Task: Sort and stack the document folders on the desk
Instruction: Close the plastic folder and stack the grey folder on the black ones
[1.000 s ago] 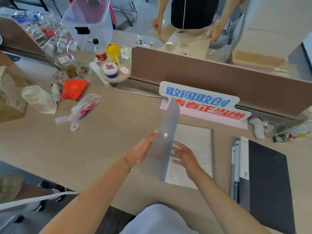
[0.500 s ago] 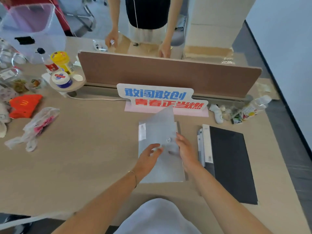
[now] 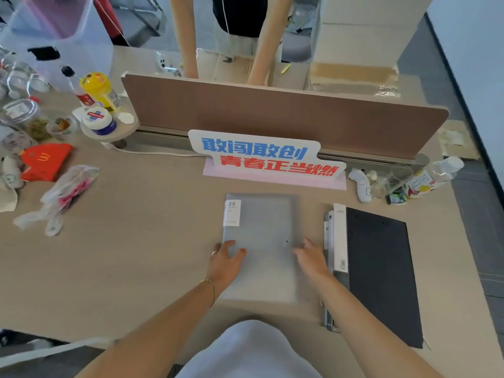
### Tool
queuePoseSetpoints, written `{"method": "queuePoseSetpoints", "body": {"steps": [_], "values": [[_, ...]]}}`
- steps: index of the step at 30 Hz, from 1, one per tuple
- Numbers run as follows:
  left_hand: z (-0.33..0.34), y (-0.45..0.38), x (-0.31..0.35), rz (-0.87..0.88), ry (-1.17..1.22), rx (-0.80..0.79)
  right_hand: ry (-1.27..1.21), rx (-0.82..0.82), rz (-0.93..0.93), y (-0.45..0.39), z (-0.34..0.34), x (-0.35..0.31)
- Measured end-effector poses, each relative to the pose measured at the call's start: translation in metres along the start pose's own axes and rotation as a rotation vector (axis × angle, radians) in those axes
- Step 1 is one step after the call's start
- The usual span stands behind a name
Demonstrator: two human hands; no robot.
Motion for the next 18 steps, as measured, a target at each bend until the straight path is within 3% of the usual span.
{"method": "queuePoseSetpoints", "body": {"steps": [5, 11, 18], "values": [[0.001, -0.003, 0.005, -0.072, 0.115, -0.003, 0.066, -0.046, 0.072, -0.017, 0.003, 0.009], [-0.007, -0.023, 0.014, -0.209, 0.323, 0.13, 0.002, -0.059, 0.083, -0.047, 0.002, 0.032], [-0.012, -0.018, 0.052, -0.08, 0.327, 0.086, -0.2, -0.066, 0.153, -0.037, -0.011, 0.029]]}}
Point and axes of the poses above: each hand's wrist, its own y-axis away from the middle knuckle, its own z-axis out of the palm, x = y × z, the point moved 1 cm from there along -y, towards the middle knuckle, and after that the axes turned 4 degrees about -y, right-handed, at the moved point
